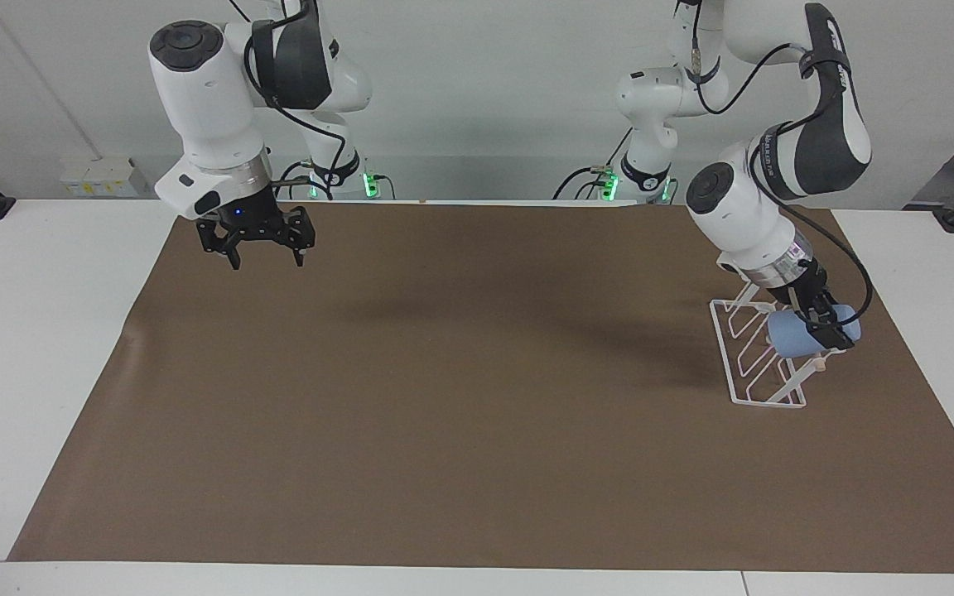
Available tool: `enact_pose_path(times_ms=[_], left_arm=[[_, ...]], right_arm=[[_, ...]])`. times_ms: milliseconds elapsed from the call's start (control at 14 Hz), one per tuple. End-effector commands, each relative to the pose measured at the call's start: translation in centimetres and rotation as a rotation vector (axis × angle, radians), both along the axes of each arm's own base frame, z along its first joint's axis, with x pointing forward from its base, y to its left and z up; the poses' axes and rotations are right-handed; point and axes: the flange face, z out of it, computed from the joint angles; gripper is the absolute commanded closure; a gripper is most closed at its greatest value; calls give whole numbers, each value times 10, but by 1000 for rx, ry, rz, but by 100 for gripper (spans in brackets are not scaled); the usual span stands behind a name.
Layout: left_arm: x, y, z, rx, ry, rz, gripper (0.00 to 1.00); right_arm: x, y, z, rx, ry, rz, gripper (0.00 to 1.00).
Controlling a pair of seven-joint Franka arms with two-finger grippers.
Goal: Hang cup on cup holder
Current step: 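Lower the blue cup onto the rack pegs with the left gripper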
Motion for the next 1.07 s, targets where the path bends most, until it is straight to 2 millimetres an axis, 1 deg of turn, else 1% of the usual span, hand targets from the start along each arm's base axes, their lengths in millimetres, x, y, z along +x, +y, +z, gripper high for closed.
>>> enact_pose_path(times_ms=[0,71,142,214,641,784,997], left_arm=[[-1,3,0,7,-20,-12,100],[-1,2,1,6,-23,-15,96],[0,2,2,5,-24,-15,30],[0,2,2,6,-22,-18,0],[2,-1,9,8,-30,-14,0],[3,-4,17,0,-42,-6,0],[3,-10,40,-21,-80,4,0]], right_arm=[[-5,-5,0,14,-18,-13,0],[-5,-5,0,14,-18,-13,0],[-5,-5,0,14,-18,-13,0],[-5,-7,0,14,-18,-16,0],[-5,-8,1,15,-20,-24,0],[-5,-8,1,15,-20,-24,0],[-4,-9,1,15,-20,-27,0]])
